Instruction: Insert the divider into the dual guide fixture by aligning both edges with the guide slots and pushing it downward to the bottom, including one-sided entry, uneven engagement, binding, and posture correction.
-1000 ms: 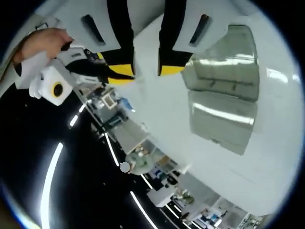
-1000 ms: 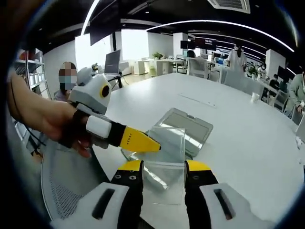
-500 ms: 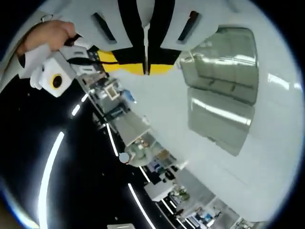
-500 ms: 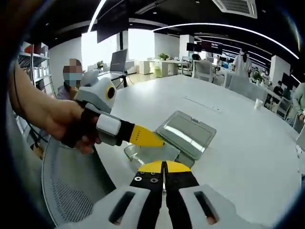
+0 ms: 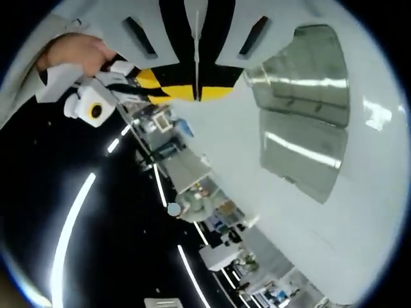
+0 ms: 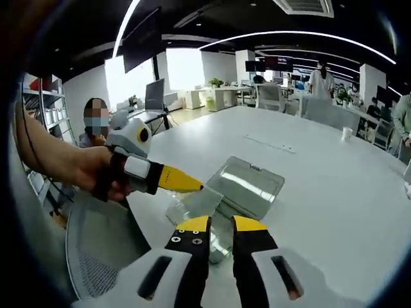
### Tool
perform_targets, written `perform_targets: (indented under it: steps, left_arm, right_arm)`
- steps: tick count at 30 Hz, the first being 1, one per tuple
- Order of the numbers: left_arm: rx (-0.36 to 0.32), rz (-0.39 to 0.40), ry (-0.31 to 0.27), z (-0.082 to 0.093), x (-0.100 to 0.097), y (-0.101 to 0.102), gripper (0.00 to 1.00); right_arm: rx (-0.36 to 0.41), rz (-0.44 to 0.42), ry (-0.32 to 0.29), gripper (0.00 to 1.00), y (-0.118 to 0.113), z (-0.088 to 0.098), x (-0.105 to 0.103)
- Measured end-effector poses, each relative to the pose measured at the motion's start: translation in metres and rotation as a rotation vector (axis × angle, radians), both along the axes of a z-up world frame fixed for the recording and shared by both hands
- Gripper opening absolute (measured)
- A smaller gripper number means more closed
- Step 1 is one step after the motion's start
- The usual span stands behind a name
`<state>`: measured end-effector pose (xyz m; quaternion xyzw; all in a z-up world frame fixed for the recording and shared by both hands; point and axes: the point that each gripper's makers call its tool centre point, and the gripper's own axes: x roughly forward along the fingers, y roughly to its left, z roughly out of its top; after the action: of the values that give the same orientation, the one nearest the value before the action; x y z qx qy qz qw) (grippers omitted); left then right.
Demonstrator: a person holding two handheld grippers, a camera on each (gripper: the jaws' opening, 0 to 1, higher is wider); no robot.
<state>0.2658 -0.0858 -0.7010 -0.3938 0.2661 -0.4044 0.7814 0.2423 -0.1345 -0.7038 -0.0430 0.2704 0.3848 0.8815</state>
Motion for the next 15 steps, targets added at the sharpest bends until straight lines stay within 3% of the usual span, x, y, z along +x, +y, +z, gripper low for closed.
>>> perform_targets:
  steps: [7,9,11,13,15]
  left_arm:
    - [-0.066,-0.037,-0.028,0.017,-0.001,0.005,0.00]
    - [-0.099,-0.048,-0.032,0.024,-0.001,0.006,0.00]
    - [-0.119,-0.063,-0.046,0.031,-0.001,0.006,0.00]
    - [-0.128,-0.084,-0.050,0.035,-0.002,0.006,0.00]
    - [-0.138,-0.092,-0.058,0.038,-0.002,0.007,0.00]
  right_arm:
    - [0.144,0.054,0.094,0.12,0.010,0.007,0.000]
    - [0.237,0.107,0.159,0.13,0.018,0.011,-0.007]
    - [0.235,0.114,0.166,0.14,0.015,0.009,-0.006]
    - [0.292,0.152,0.228,0.14,0.020,0.011,-0.013]
    - [0.293,0.148,0.231,0.17,0.017,0.009,-0.010]
